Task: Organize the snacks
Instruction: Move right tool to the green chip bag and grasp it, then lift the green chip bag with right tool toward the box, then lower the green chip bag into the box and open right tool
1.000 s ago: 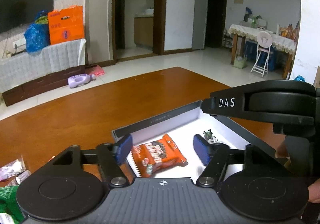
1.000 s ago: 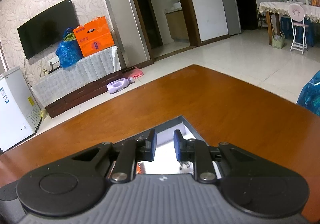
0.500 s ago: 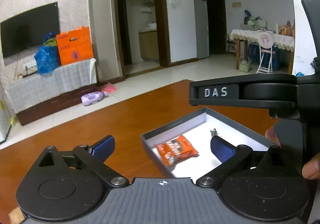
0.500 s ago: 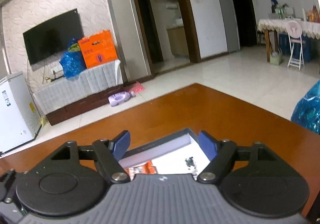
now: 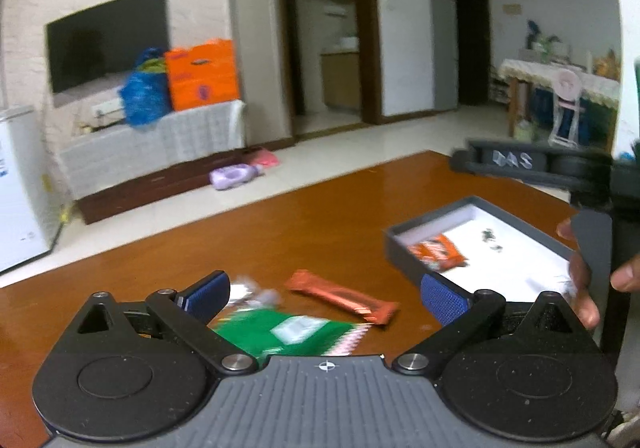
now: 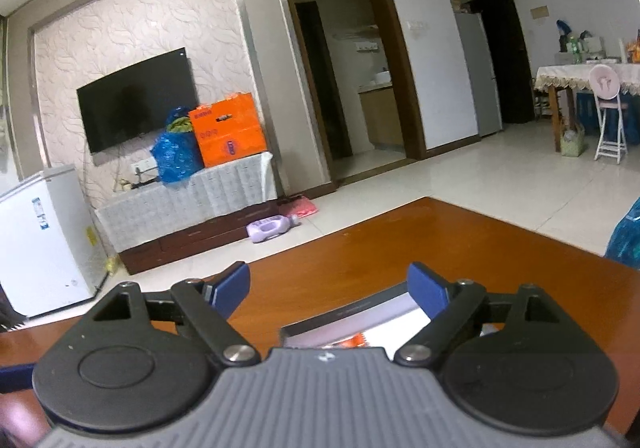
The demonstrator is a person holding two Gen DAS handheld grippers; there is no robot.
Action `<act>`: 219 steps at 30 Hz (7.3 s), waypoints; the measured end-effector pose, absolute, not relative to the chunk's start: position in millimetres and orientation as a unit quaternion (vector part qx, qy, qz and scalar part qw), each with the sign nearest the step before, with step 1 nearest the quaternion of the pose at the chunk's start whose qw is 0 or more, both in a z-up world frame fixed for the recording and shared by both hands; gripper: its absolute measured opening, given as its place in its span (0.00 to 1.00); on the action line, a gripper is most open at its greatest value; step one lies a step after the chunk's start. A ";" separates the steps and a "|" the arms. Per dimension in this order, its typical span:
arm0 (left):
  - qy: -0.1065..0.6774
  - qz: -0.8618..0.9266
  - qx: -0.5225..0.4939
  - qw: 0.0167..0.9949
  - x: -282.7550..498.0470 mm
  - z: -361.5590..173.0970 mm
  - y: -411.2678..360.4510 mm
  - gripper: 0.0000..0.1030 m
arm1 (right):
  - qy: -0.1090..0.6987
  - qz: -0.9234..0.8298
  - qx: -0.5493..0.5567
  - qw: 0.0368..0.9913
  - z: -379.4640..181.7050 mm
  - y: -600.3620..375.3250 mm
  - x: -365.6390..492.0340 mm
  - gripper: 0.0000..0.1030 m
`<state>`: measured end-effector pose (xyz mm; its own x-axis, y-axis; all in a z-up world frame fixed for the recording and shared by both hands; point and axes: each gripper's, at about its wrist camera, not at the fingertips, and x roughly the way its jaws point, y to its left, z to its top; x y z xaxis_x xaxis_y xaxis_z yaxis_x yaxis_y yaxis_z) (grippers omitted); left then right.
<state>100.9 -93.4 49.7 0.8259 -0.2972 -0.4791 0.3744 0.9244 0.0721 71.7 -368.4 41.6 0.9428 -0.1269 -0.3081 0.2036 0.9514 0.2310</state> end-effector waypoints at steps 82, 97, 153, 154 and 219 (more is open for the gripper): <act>0.373 -0.031 -0.005 0.927 193.0 -30.5 25.8 0.59 | 0.280 0.145 -0.007 0.949 -4.3 -180.1 132.3 0.67; 0.340 -0.030 0.004 0.940 182.7 -4.7 11.3 0.58 | 0.243 0.143 0.009 0.959 1.2 -196.4 112.9 0.66; 0.241 -0.173 -0.003 0.955 163.0 9.3 -182.2 0.58 | 0.208 -0.036 0.058 0.976 42.4 -460.3 55.5 0.66; 0.242 -0.176 -0.004 0.954 162.9 7.4 -187.4 0.58 | 0.217 -0.040 0.064 0.973 39.9 -467.4 57.6 0.66; 0.243 -0.269 0.121 0.924 135.4 -40.5 -247.0 0.96 | 0.253 -0.041 0.092 0.962 1.8 -464.0 121.7 0.66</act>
